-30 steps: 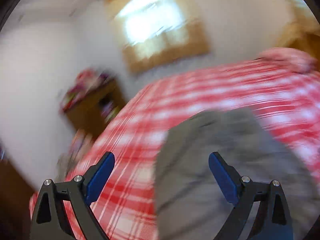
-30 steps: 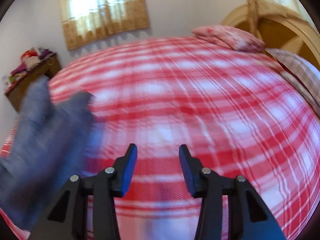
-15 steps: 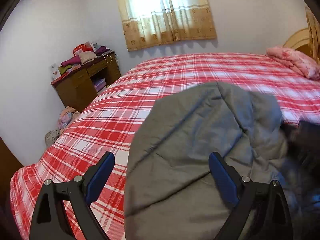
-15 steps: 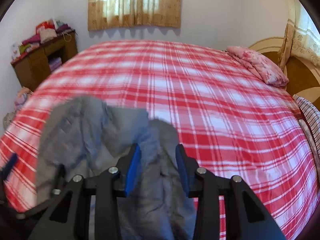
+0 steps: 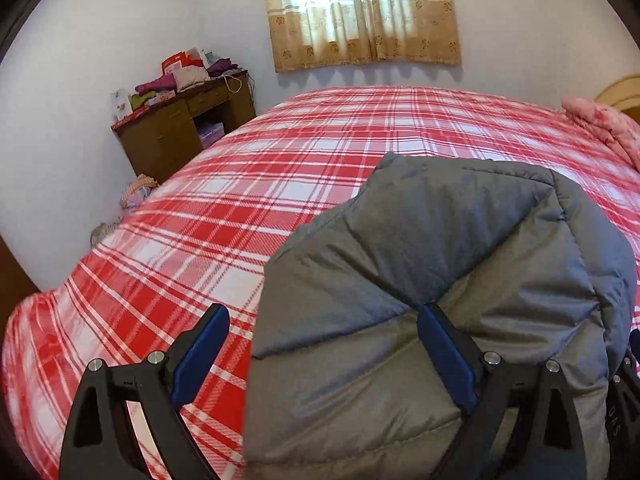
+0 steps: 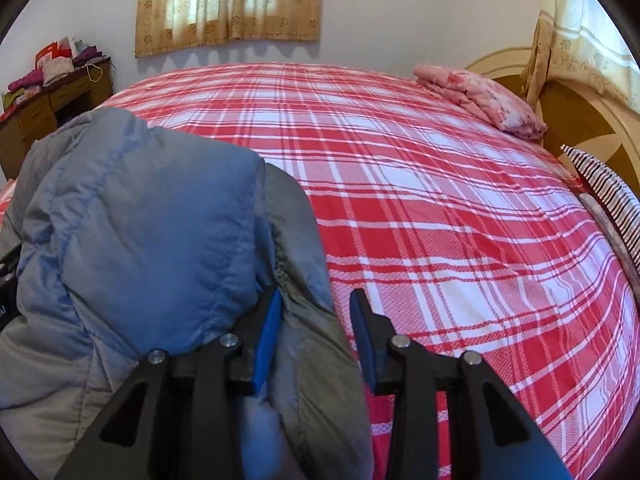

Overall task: Fold large clothes
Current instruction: 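Grasp the jacket bundle with the right gripper while the left gripper presses it down, then hold the grey jacket bundle with both grippers, pressing the layers together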

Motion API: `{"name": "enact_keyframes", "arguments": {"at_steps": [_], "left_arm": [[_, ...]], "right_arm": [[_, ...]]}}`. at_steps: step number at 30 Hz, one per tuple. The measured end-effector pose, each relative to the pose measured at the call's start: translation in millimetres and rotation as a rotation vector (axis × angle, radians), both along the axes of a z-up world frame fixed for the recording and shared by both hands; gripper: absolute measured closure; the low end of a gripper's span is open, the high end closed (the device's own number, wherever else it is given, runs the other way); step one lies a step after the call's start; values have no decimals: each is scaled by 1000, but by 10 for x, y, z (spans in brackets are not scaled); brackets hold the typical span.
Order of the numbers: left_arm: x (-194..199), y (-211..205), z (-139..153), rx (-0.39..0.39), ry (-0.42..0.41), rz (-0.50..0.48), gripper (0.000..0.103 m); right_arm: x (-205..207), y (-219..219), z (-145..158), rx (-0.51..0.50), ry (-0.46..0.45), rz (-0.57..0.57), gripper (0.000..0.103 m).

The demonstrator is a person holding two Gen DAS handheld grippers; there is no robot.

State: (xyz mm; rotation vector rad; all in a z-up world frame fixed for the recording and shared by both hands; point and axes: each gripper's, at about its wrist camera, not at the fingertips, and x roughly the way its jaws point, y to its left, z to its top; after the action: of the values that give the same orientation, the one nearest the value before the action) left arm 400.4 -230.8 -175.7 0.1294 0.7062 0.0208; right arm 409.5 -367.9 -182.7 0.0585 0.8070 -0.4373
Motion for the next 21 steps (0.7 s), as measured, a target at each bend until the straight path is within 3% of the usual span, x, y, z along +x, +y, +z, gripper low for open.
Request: {"name": "enact_keyframes", "arguments": {"at_steps": [16, 21], "left_arm": [[27, -71, -213, 2, 14, -27, 7], [25, -89, -239, 10, 12, -22, 6]], "right_arm": [[3, 15, -155, -32, 19, -12, 64], [98, -93, -72, 24, 108, 26, 64]]}}
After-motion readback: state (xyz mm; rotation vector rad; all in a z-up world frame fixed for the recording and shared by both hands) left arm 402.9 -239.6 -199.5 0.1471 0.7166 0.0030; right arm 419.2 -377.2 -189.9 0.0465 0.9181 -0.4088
